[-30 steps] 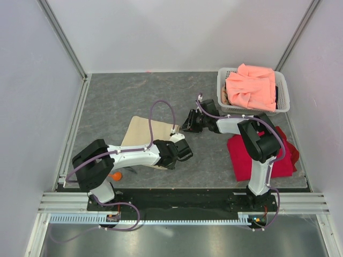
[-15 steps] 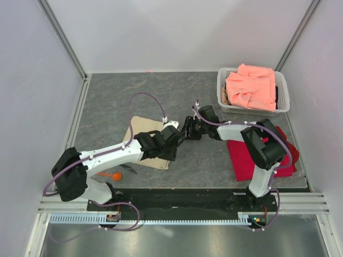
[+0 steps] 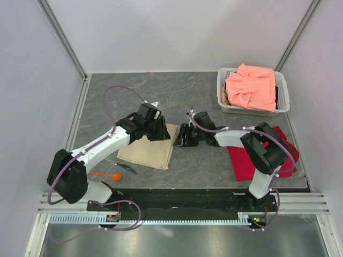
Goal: Fold the napkin into a case and place the utensils inside
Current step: Move the lower triangle-folded napkin to the center of the board.
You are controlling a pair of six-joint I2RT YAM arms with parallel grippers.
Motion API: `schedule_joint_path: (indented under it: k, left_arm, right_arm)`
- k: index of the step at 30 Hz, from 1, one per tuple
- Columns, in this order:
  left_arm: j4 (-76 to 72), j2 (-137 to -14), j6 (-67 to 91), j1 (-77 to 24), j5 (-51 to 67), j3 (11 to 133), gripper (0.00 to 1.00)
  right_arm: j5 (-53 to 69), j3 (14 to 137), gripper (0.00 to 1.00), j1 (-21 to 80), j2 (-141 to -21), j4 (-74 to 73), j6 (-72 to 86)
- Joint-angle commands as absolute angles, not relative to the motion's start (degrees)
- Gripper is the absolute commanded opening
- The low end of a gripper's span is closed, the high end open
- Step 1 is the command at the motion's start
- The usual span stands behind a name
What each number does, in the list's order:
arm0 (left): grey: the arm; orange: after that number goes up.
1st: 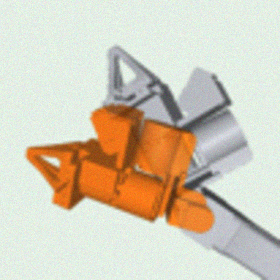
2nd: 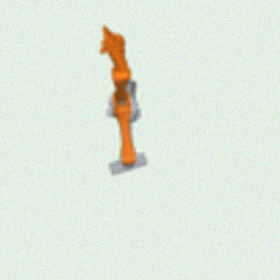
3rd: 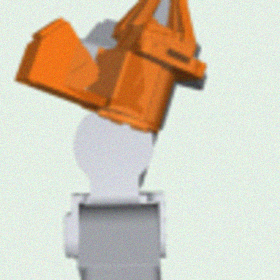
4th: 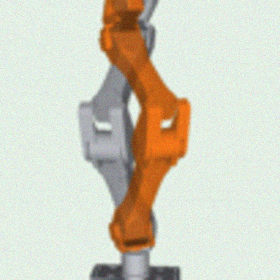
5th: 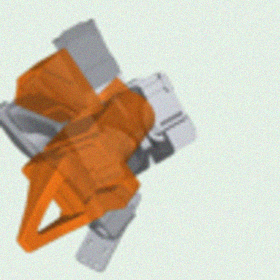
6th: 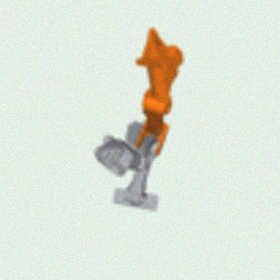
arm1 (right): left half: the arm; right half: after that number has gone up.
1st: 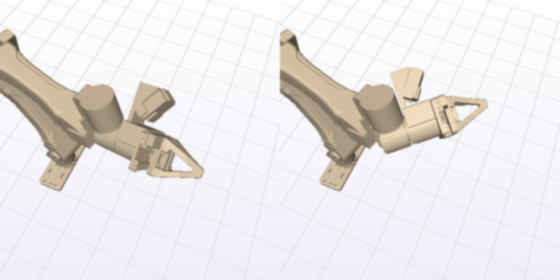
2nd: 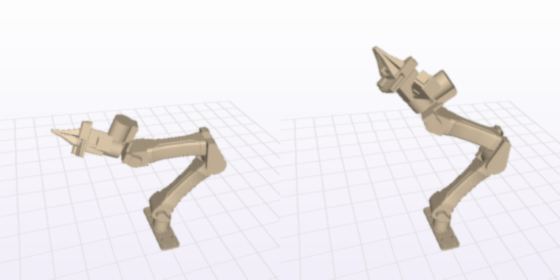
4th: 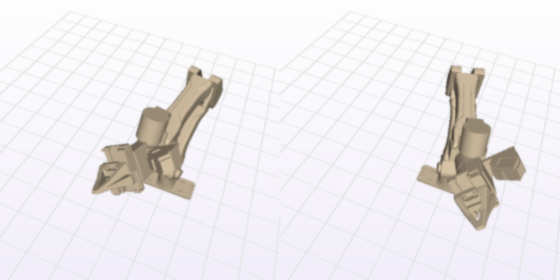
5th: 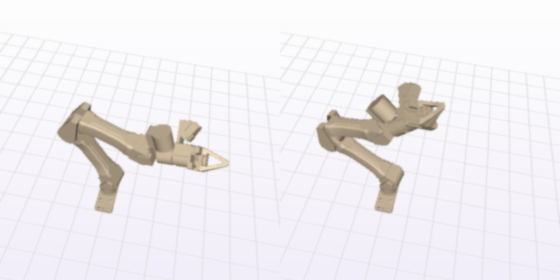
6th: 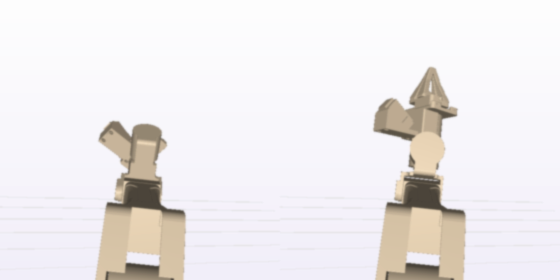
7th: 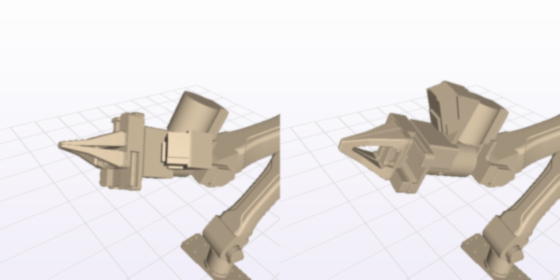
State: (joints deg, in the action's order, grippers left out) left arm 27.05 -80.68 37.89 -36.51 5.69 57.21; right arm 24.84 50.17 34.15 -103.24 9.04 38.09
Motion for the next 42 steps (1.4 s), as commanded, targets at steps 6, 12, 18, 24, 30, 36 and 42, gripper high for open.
schedule_joint_path:
  k: [6, 12, 18, 24, 30, 36, 42]
  left_arm:
    - [24.6, -70.9, 36.1, -28.0, 11.3, 54.0, 0.43]
    - [25.0, -68.1, 36.1, -26.6, 11.7, 51.1, 0.43]
    - [25.1, -68.0, 35.9, -24.9, 11.9, 51.1, 0.43]
    - [25.1, -69.0, 35.3, -23.1, 13.5, 52.3, 0.43]
    - [25.0, -69.4, 35.1, -22.4, 14.4, 52.4, 0.43]
    - [23.8, -69.6, 35.7, -21.6, 15.7, 50.9, 0.43]
    - [23.3, -69.7, 35.8, -20.1, 17.2, 50.2, 0.43]
  right_arm:
    - [20.7, 41.0, 0.56, 47.7, -99.6, 14.5, 46.9]
    - [18.7, 39.3, 0.45, 50.5, -100.1, 16.3, 50.2]
    - [14.9, 39.7, 0.36, 52.3, -100.9, 14.2, 50.6]
    - [13.2, 39.6, 0.06, 48.4, -100.8, 11.6, 47.1]
    - [11.9, 39.8, 0.00, 38.8, -97.1, 2.8, 37.6]
    - [4.7, 43.9, 0.02, 32.6, -96.9, -10.2, 28.2]
    - [-3.9, 48.6, 0.30, 31.8, -94.0, -16.9, 24.4]
